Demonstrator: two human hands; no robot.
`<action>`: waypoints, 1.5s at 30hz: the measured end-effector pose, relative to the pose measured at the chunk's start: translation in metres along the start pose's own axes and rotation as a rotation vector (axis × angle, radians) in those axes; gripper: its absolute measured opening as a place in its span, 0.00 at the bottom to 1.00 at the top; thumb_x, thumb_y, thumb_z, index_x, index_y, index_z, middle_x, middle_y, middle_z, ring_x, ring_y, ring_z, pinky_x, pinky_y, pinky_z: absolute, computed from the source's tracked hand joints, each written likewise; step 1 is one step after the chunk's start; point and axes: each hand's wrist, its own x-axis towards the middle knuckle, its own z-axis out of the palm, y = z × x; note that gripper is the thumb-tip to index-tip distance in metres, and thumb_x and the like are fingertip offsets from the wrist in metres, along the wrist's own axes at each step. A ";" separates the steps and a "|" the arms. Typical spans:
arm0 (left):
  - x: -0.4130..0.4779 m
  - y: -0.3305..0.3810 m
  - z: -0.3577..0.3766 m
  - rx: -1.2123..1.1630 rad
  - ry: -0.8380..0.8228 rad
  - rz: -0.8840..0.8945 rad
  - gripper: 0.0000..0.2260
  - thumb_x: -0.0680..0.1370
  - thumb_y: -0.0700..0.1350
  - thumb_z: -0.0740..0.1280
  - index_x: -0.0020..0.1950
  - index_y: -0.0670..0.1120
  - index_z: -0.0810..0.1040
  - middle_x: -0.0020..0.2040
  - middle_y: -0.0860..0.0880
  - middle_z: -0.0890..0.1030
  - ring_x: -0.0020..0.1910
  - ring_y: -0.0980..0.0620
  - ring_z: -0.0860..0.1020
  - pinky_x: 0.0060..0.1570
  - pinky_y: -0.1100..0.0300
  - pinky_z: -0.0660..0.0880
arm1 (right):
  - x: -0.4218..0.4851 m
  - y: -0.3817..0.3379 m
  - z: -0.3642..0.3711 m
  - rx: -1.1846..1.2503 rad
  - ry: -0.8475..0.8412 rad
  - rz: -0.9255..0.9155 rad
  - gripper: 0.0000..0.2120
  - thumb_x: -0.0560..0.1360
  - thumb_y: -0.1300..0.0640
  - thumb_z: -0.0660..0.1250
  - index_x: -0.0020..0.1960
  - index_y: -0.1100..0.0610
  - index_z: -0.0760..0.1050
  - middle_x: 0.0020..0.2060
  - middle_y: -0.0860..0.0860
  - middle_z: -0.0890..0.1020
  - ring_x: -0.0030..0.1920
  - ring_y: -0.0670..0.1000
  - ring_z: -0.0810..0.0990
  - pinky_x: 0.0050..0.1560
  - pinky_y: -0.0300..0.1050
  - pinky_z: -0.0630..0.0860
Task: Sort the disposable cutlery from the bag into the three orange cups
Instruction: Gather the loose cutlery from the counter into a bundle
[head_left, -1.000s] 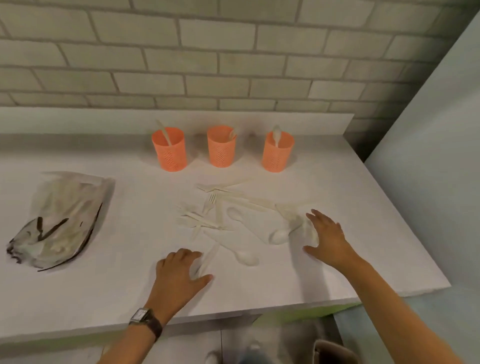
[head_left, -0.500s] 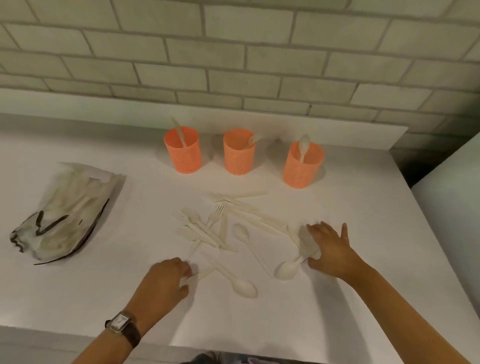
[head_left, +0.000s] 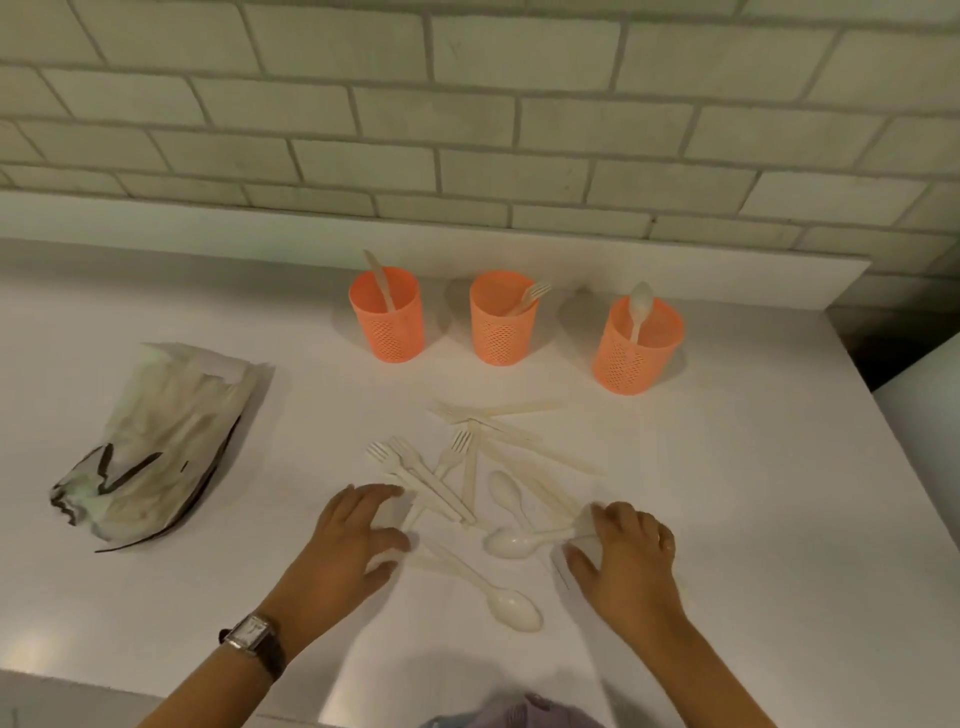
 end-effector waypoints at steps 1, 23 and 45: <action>0.008 -0.002 0.001 0.014 -0.006 0.013 0.21 0.66 0.48 0.76 0.56 0.59 0.75 0.68 0.48 0.69 0.69 0.51 0.62 0.72 0.54 0.49 | -0.004 -0.010 0.000 0.002 -0.034 0.009 0.36 0.69 0.32 0.53 0.60 0.59 0.78 0.51 0.53 0.79 0.52 0.59 0.77 0.62 0.63 0.66; 0.069 0.032 0.003 -0.040 -0.219 0.056 0.21 0.76 0.54 0.61 0.68 0.53 0.67 0.64 0.54 0.71 0.64 0.53 0.65 0.59 0.58 0.48 | 0.008 -0.100 0.013 0.016 -0.082 0.071 0.32 0.54 0.31 0.58 0.45 0.54 0.77 0.36 0.47 0.77 0.37 0.51 0.77 0.36 0.46 0.74; 0.048 -0.003 -0.031 -0.261 0.115 -0.162 0.31 0.64 0.61 0.51 0.67 0.60 0.68 0.59 0.62 0.66 0.60 0.62 0.63 0.67 0.57 0.46 | 0.024 -0.112 -0.005 -0.157 -0.228 -0.027 0.18 0.67 0.50 0.72 0.51 0.59 0.72 0.42 0.53 0.78 0.41 0.53 0.80 0.40 0.44 0.73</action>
